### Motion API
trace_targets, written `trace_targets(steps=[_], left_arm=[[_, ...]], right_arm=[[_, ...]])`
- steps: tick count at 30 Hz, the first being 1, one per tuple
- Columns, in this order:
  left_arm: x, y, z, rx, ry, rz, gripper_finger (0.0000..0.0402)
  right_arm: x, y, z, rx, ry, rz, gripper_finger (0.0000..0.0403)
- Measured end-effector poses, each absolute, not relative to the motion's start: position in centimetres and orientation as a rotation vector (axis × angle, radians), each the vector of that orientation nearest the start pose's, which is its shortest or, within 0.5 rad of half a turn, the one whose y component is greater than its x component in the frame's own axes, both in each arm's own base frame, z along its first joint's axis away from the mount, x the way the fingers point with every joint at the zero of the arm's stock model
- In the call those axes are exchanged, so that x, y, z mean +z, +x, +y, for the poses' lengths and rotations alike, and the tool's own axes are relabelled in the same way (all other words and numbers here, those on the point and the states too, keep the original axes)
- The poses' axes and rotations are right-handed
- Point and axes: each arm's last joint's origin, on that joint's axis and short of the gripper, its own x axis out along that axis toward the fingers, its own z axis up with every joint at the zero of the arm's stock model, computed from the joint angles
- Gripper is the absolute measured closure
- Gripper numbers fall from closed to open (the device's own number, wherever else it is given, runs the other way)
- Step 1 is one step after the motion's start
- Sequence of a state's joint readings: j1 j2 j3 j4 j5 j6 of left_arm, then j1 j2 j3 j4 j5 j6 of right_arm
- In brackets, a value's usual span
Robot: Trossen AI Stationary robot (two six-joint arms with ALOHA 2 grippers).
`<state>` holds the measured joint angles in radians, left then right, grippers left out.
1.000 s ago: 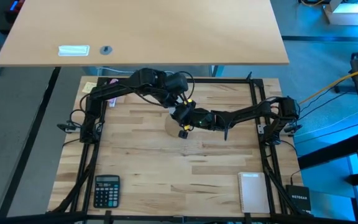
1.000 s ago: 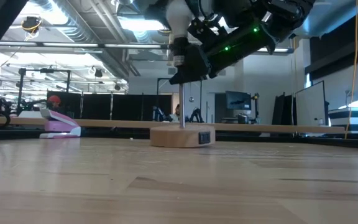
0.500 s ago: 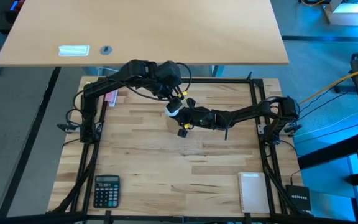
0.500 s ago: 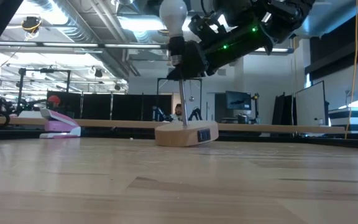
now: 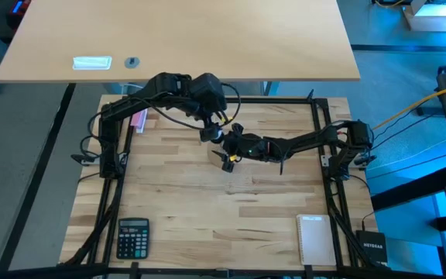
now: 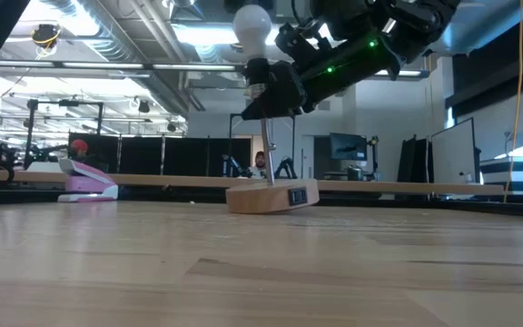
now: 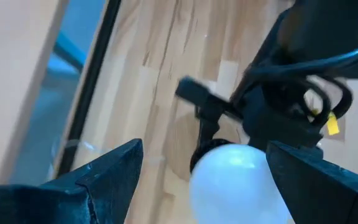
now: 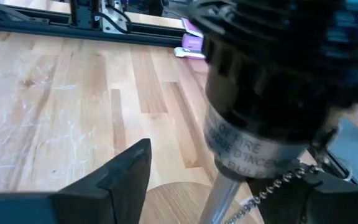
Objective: Screw lightbulb
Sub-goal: Remove the lightbulb from the lamp
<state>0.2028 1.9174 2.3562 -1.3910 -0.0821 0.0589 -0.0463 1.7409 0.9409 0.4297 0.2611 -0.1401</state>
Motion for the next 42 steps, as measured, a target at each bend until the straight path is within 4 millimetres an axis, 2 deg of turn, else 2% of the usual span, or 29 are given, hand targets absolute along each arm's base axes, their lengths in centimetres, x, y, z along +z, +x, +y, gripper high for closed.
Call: trace_targets(steps=[5,10,14,19,28,32,38,42], left_arm=[[44.0,36.4,7.7,0.21,0.083,0.832,0.007],[44.4,37.0,7.3,0.204,0.097,0.766,0.007],[44.1,36.7,6.0,0.124,0.182,0.828,0.007],[43.0,35.3,4.7,0.023,0.277,1.022,0.007],[42.7,36.0,4.8,0.006,0.427,1.016,0.007],[41.1,36.6,5.1,0.0,0.416,1.073,0.007],[40.1,36.9,5.1,0.011,0.384,1.106,0.0071],[40.1,37.0,5.1,0.076,0.281,1.089,0.0099]], right_arm=[[19.5,36.7,-2.5,-0.278,-0.177,0.391,0.0153],[19.5,36.7,-2.5,-0.278,-0.177,0.391,0.0153],[19.4,36.6,-2.5,-0.277,-0.179,0.404,0.0152],[19.3,36.6,-2.5,-0.275,-0.18,0.421,0.0152],[19.3,36.6,-2.5,-0.275,-0.18,0.421,0.0152],[19.2,36.6,-2.4,-0.274,-0.18,0.424,0.0152],[19.2,36.5,-2.4,-0.273,-0.18,0.426,0.0152],[19.2,36.6,-2.4,-0.274,-0.18,0.425,0.0152]])
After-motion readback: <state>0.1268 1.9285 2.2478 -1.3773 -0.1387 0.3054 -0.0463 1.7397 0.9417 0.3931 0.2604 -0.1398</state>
